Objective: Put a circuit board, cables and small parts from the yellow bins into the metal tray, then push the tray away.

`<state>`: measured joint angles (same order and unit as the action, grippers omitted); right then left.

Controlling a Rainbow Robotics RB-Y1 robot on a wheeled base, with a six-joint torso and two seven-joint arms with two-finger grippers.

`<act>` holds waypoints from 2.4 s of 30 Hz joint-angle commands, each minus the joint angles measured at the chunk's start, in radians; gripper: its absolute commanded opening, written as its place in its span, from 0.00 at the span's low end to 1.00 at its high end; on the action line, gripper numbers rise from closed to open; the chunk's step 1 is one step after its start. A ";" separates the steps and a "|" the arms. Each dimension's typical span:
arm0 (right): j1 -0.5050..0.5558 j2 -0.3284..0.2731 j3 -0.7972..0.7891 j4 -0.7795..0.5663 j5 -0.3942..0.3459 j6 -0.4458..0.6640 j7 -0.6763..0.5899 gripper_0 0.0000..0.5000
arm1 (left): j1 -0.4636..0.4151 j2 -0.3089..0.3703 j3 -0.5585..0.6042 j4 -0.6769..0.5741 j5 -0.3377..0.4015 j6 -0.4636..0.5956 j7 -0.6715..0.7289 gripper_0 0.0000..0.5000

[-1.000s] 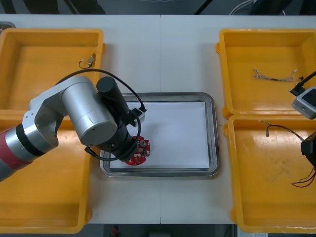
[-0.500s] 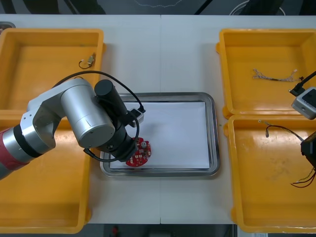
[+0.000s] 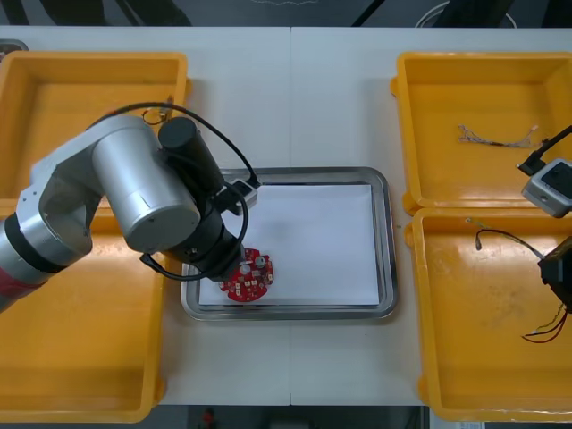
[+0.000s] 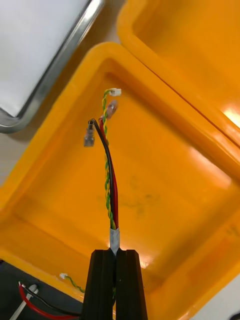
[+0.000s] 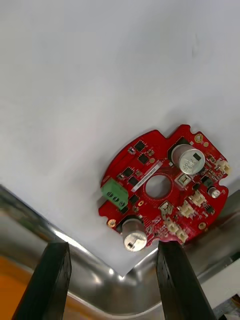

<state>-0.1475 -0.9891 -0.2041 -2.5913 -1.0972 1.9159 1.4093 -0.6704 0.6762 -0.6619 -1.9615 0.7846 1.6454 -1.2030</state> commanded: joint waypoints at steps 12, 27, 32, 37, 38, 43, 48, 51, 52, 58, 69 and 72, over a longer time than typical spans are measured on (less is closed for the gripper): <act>-0.302 0.036 0.316 -0.027 -0.050 -0.018 0.048 0.00 | -0.052 -0.115 0.393 -0.114 -0.021 0.274 0.134 1.00; -0.583 0.231 0.807 0.022 0.257 -0.054 0.076 0.00 | -0.103 -0.102 0.625 0.136 -0.051 0.274 0.206 1.00; -0.610 0.250 0.891 0.094 0.303 -0.140 0.106 0.00 | -0.132 -0.096 0.676 0.222 -0.065 0.274 0.221 1.00; -0.616 0.245 0.957 0.172 0.343 -0.230 0.237 0.00 | -0.181 -0.092 0.714 0.329 -0.073 0.274 0.240 1.00; -0.616 0.245 0.968 0.188 0.346 -0.245 0.264 0.00 | -0.193 -0.092 0.719 0.357 -0.076 0.274 0.244 1.00; -0.618 0.245 1.000 0.255 0.353 -0.311 0.362 0.00 | -0.232 -0.089 0.722 0.444 -0.093 0.274 0.261 1.00; -0.618 0.242 1.062 0.316 0.410 -0.393 0.399 0.00 | -0.258 -0.089 0.722 0.541 -0.105 0.274 0.281 1.00; -0.618 0.242 1.092 0.335 0.439 -0.419 0.399 0.00 | -0.271 -0.089 0.720 0.578 -0.110 0.274 0.284 1.00; -0.618 0.242 1.108 0.342 0.450 -0.431 0.396 0.00 | -0.281 -0.089 0.722 0.596 -0.114 0.274 0.287 1.00; -0.635 0.234 1.190 0.393 0.496 -0.475 0.402 0.00 | -0.327 -0.090 0.720 0.679 -0.127 0.274 0.293 1.00; -0.636 0.224 1.249 0.493 0.542 -0.561 0.402 0.00 | -0.371 -0.092 0.662 0.799 -0.139 0.182 0.304 1.00; -0.636 0.224 1.264 0.527 0.557 -0.594 0.399 0.00 | -0.373 -0.092 0.656 0.819 -0.136 0.160 0.309 1.00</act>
<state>-0.7511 -0.7525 1.0291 -2.0775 -0.5517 1.3459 1.8035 -0.9889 0.5777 0.0170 -1.1484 0.6577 1.8280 -0.9910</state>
